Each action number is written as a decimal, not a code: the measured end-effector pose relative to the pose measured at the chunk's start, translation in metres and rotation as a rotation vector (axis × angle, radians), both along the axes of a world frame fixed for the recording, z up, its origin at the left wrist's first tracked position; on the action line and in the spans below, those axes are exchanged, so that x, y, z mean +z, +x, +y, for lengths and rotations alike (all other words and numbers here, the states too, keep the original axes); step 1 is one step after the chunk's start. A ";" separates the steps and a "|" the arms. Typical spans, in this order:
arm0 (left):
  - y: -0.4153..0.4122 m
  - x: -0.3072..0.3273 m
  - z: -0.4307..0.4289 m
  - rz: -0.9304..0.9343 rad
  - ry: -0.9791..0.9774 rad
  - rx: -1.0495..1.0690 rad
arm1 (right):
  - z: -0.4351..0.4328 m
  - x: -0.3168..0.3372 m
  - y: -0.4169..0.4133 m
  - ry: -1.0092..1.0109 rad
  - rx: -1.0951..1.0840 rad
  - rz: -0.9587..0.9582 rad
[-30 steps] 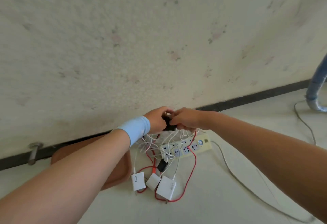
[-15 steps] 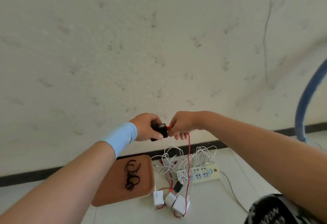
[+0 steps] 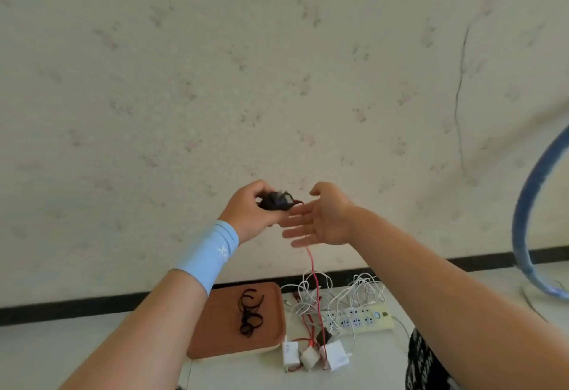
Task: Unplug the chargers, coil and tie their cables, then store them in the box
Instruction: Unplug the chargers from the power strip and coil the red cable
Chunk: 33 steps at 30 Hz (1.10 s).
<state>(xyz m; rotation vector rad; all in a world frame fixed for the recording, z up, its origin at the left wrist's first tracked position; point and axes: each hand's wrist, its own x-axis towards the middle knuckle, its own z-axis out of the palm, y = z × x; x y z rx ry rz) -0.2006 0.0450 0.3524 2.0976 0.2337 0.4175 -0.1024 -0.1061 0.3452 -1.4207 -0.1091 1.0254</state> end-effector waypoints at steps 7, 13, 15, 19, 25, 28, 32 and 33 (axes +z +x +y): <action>-0.009 -0.002 0.016 0.296 0.125 -0.309 | 0.016 -0.009 -0.005 -0.091 0.075 -0.346; -0.004 -0.012 0.033 0.268 0.091 -0.112 | 0.020 -0.001 -0.014 0.029 0.269 -0.592; -0.003 -0.018 0.026 0.340 0.076 -0.222 | 0.021 0.006 -0.016 0.109 0.224 -0.664; -0.005 -0.022 0.011 0.540 0.013 -0.332 | 0.010 0.011 -0.010 0.191 -0.003 -0.727; 0.004 -0.016 -0.002 0.449 -0.016 -0.245 | -0.009 0.010 0.000 0.068 -0.189 -0.700; 0.013 -0.003 -0.007 0.107 -0.368 -0.068 | -0.015 -0.005 0.003 -0.172 0.014 -0.669; 0.018 0.013 -0.010 -0.147 -0.805 -0.038 | -0.018 -0.014 -0.003 -0.235 0.411 -0.573; 0.018 0.016 -0.011 -0.175 -0.872 -0.037 | -0.018 -0.012 -0.006 -0.247 0.501 -0.570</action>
